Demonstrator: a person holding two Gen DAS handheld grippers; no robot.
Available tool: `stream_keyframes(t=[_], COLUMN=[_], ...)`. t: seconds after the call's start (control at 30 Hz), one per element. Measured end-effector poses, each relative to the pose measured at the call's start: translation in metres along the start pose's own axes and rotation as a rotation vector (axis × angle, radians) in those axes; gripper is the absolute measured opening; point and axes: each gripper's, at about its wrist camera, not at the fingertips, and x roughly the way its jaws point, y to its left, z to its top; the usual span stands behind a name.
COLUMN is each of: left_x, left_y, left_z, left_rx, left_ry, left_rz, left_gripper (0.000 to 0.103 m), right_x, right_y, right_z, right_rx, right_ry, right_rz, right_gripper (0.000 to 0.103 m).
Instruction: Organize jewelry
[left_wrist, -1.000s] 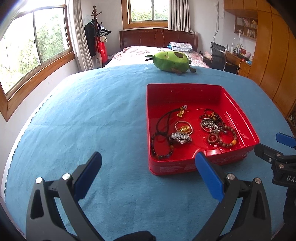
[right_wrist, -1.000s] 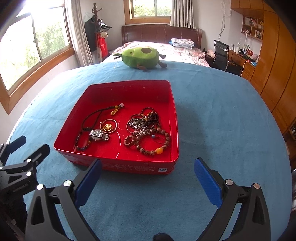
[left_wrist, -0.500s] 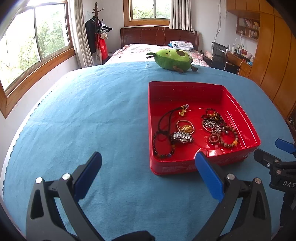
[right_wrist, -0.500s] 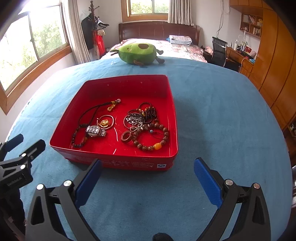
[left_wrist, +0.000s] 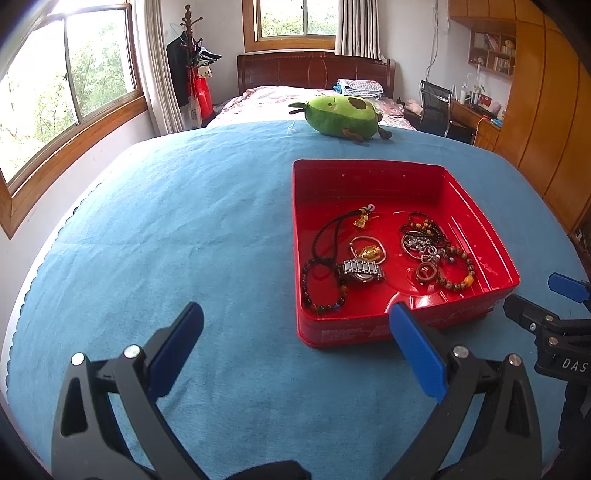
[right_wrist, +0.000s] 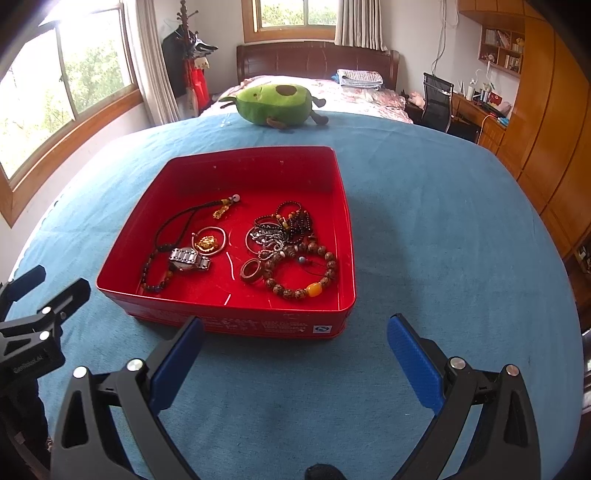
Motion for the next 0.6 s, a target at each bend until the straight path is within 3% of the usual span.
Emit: stream_keyframes(t=[0.6], left_x=[0.0038], left_y=[-0.002], left_z=[0.0004], left_rx=[0.013], left_ry=[0.007], left_rz=[0.003], left_gripper=[0.1], right_x=[0.0022], right_y=[-0.0011], right_z=[-0.0007], right_rx=[0.002], right_ry=[0.003], right_rz=[-0.008], right_gripper=[0.099])
